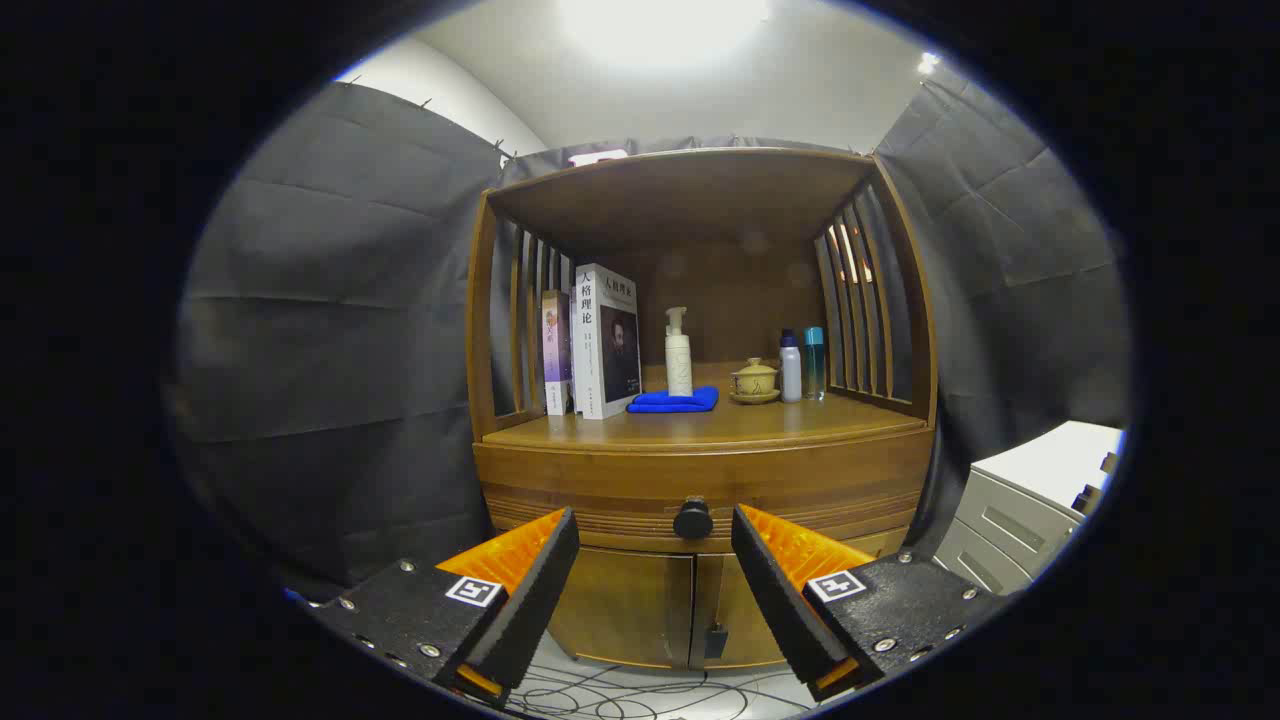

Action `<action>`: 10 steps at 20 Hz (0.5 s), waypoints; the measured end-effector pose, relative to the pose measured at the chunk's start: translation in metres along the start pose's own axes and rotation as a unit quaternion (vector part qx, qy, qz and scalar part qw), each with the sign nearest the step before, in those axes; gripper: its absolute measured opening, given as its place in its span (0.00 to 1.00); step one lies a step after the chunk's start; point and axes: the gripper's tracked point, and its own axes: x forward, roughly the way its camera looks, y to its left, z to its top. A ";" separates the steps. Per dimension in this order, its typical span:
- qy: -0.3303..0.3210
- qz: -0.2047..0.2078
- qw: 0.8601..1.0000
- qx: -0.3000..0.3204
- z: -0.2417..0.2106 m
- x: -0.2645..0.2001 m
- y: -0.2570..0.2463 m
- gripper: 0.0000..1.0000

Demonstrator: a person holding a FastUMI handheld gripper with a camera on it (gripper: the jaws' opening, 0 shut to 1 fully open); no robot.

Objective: Pull open the drawer, take out the items inside it, and place them on the countertop above the cabinet.

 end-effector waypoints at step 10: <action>-0.002 0.005 1.000 -0.005 -0.003 0.004 0.005 0.95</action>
